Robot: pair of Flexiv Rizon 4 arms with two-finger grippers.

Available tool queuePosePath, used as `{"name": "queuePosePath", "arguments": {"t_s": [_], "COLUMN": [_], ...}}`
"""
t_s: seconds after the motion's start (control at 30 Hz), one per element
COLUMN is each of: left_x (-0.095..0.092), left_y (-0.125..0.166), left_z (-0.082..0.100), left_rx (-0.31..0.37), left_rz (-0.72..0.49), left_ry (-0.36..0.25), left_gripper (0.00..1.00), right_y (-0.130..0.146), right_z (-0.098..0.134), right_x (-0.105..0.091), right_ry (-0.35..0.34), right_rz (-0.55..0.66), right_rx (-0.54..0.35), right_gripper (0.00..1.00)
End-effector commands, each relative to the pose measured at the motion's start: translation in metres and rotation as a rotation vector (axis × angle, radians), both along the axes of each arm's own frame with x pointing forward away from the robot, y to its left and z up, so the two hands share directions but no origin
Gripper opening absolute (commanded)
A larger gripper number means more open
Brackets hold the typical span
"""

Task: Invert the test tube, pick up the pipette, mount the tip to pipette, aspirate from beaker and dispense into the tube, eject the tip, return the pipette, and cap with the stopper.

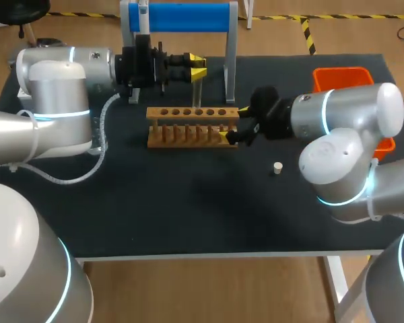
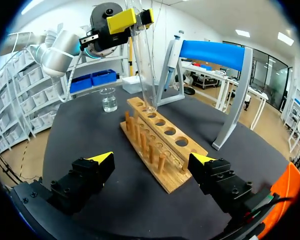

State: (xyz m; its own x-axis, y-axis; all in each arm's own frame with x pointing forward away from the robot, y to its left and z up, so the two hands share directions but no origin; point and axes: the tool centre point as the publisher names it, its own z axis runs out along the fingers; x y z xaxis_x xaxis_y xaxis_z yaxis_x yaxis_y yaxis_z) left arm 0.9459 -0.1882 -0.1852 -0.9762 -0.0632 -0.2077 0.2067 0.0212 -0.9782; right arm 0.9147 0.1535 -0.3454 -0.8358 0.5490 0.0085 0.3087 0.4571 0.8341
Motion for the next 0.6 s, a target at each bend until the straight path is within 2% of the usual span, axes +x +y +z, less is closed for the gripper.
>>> {"name": "queuePosePath", "arguments": {"t_s": [0.03,0.6], "left_x": [0.0014,0.0014], "left_y": [-0.0004,-0.0004], "left_z": [0.0004,0.0004], "left_rx": [0.003,0.003], "left_rz": [-0.002,-0.002], "left_ry": [0.002,0.002], "left_gripper": [0.0,0.0], "right_y": [0.0048,0.0021], "right_z": [-0.0035,0.0006], "right_x": [0.002,0.002], "right_ry": [-0.002,-0.014], "right_rz": [-0.007,-0.021], "right_rx": [-0.007,-0.008], "right_gripper": [1.0,1.0]}}
